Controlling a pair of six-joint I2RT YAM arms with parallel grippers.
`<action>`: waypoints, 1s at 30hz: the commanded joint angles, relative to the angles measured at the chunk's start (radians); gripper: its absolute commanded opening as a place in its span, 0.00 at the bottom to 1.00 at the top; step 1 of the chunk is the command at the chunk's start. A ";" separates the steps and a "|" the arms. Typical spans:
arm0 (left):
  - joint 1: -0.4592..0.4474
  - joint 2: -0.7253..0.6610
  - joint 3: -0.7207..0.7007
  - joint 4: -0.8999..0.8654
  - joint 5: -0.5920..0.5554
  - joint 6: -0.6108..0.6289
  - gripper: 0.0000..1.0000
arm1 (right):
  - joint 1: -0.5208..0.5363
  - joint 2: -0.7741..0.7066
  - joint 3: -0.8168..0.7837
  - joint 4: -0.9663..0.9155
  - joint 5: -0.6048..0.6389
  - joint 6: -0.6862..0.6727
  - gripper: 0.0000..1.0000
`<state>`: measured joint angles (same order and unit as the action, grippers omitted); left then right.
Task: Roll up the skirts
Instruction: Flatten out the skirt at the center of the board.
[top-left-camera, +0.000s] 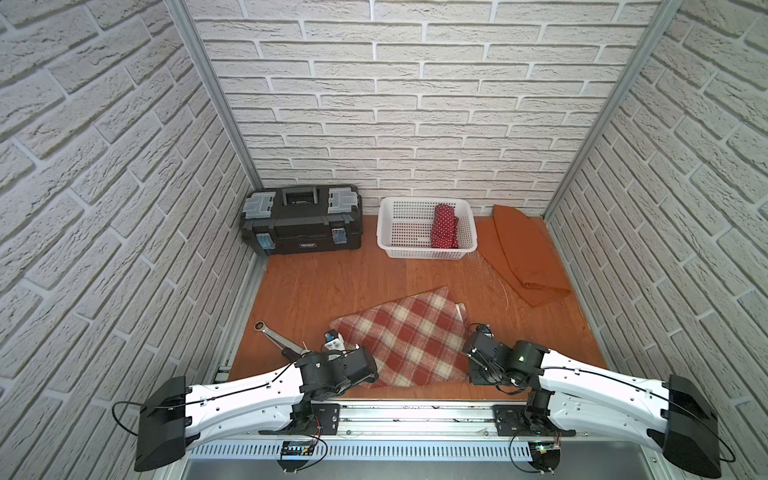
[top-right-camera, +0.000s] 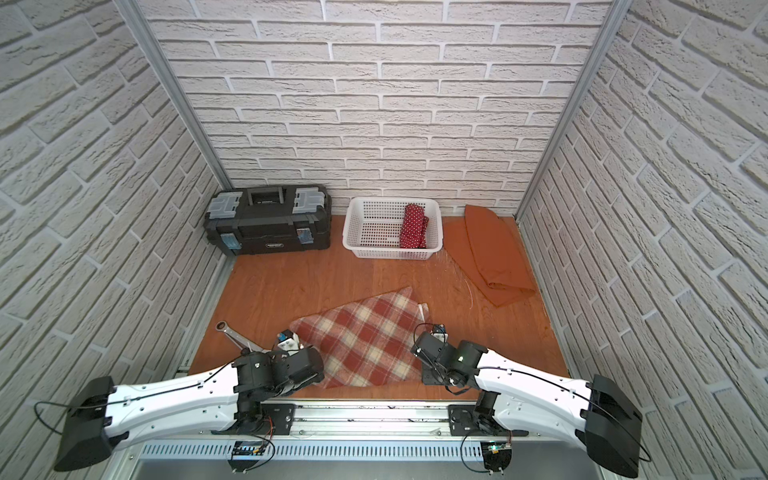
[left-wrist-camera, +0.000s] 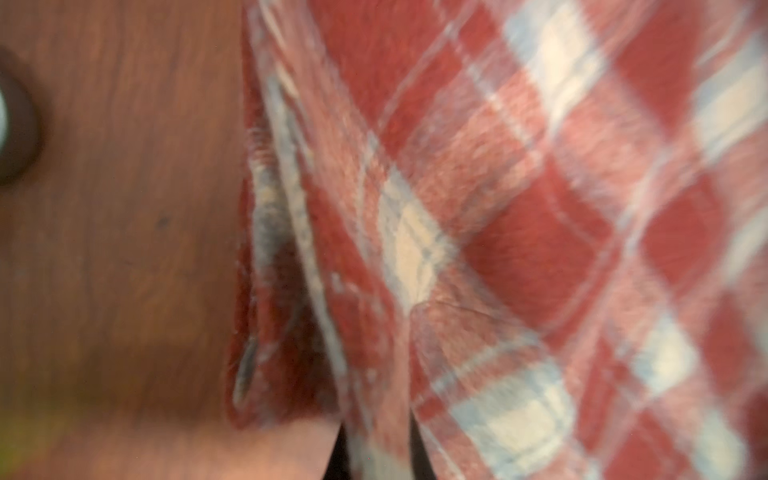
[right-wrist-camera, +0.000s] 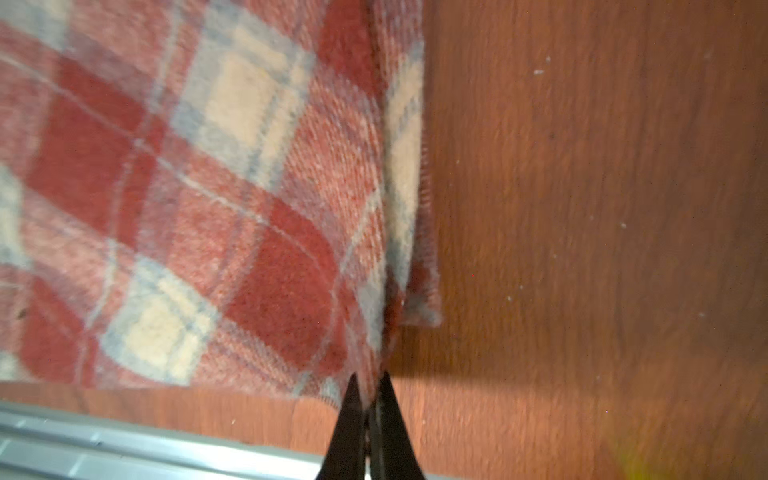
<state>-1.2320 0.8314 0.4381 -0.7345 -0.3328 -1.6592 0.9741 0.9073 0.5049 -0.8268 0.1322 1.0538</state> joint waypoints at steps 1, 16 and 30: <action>-0.088 -0.057 0.053 -0.076 -0.096 -0.036 0.00 | 0.097 -0.115 0.083 -0.150 0.036 0.119 0.02; 0.156 -0.268 0.183 0.140 -0.153 0.459 0.00 | 0.085 -0.036 0.548 -0.086 0.397 -0.247 0.02; 0.381 -0.262 -0.002 0.287 0.110 0.500 0.54 | -0.170 0.198 0.531 0.190 0.153 -0.391 0.02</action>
<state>-0.8684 0.6125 0.4377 -0.4946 -0.2436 -1.1782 0.8257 1.0966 1.0359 -0.7246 0.3157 0.6968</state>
